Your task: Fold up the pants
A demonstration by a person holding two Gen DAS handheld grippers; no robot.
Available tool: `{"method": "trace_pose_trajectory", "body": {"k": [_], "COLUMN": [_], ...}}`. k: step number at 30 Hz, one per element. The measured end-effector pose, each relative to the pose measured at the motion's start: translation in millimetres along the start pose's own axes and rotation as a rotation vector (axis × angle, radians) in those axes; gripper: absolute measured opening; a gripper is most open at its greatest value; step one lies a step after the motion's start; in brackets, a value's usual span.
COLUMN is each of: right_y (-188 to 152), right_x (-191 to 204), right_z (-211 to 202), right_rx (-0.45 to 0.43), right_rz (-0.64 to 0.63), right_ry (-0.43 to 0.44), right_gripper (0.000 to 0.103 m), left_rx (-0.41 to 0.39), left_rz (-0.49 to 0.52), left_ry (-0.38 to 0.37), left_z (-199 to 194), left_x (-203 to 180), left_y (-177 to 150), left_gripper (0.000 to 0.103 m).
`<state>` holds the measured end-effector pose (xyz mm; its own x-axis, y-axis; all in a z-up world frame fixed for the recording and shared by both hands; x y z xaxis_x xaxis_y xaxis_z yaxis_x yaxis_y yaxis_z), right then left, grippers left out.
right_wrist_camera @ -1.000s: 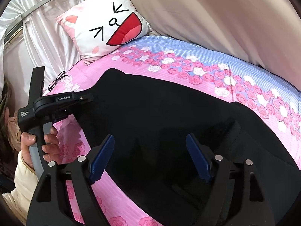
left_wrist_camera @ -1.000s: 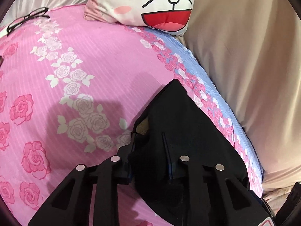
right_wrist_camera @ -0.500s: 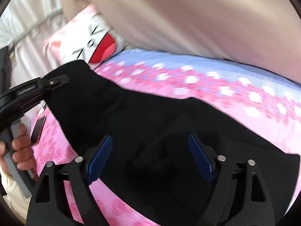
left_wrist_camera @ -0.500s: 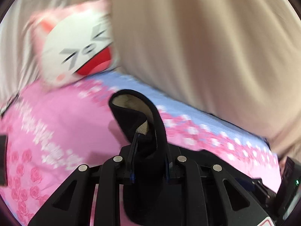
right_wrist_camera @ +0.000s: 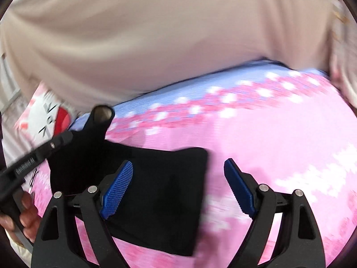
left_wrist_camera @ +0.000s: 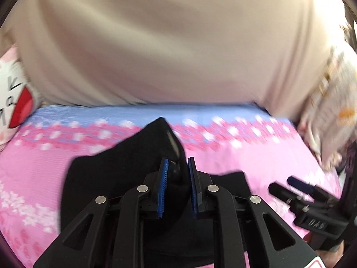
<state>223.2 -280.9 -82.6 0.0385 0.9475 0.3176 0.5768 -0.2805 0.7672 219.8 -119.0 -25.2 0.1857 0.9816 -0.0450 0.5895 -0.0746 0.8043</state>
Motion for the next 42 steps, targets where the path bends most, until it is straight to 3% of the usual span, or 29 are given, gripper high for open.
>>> {"method": "trace_pose_trajectory", "body": {"k": [1, 8, 12, 13, 14, 15, 16, 18, 20, 22, 25, 30, 31, 32, 34, 40, 41, 42], "right_y": [-2, -18, -18, -17, -15, -13, -13, -14, -20, -29, -41, -46, -47, -50, -52, -51, -50, -49], "right_x": [-11, -61, -58, -52, -41, -24, -10, 25, 51, 72, 94, 115, 121, 127, 131, 129, 130, 132], "right_z": [-5, -22, -19, -17, -13, -7, -1, 23, 48, 80, 115, 135, 136, 138, 141, 153, 152, 149], "right_rx": [-0.003, -0.006, 0.007, 0.016, 0.029, 0.049, 0.067, 0.141, 0.207, 0.279, 0.354, 0.361, 0.369, 0.382, 0.377, 0.373, 0.362, 0.347], "right_rz": [0.015, 0.085, 0.107, 0.104, 0.093, 0.066, 0.039, -0.041, -0.105, -0.149, -0.155, -0.181, -0.184, -0.184, -0.191, -0.099, -0.099, -0.105], "right_ry": [-0.009, -0.033, 0.031, 0.065, 0.108, 0.163, 0.192, 0.259, 0.292, 0.293, 0.321, 0.325, 0.349, 0.36, 0.336, 0.35, 0.347, 0.337], "right_gripper": [0.082, 0.082, 0.082, 0.082, 0.082, 0.082, 0.082, 0.084, 0.089, 0.089, 0.089, 0.088, 0.072, 0.062, 0.052, 0.052, 0.05, 0.042], "left_rx": [0.012, 0.105, 0.141, 0.135, 0.131, 0.129, 0.126, 0.111, 0.101, 0.105, 0.143, 0.174, 0.179, 0.182, 0.187, 0.204, 0.203, 0.203], "left_rz": [0.027, 0.146, 0.16, 0.147, 0.127, 0.092, 0.072, 0.041, 0.026, 0.012, -0.042, -0.079, -0.081, -0.083, -0.082, -0.079, -0.078, -0.076], "left_ry": [-0.011, -0.081, -0.132, -0.13, -0.119, -0.091, -0.06, 0.052, 0.214, 0.322, 0.396, 0.435, 0.432, 0.431, 0.424, 0.397, 0.395, 0.395], "left_z": [6, 31, 22, 18, 13, 10, 10, 9, 9, 8, 9, 14, 15, 16, 19, 26, 26, 26], "left_x": [-19, -105, -121, -115, -102, -81, -65, -20, 34, 74, 122, 161, 164, 167, 170, 173, 173, 174], "left_y": [-7, -51, -71, -69, -66, -63, -60, -55, -54, -57, -66, -79, -80, -81, -83, -89, -89, -89], "left_gripper": [0.0, 0.0, 0.0, 0.01, 0.011, 0.019, 0.034, 0.054, 0.055, 0.055, 0.055, 0.056, 0.059, 0.061, 0.062, 0.063, 0.063, 0.063]}}
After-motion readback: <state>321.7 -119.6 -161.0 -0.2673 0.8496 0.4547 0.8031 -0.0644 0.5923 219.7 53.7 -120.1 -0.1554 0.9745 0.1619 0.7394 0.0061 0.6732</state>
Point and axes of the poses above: each gripper's, at about its wrist camera, not at the fingertips, and z roughly the way its jaws point, x to its left, y to its top, the point moved 10 cm from there along z, roughly the way its jaws point, and after that the axes turned 5 degrees about y, right-handed, at the moved point
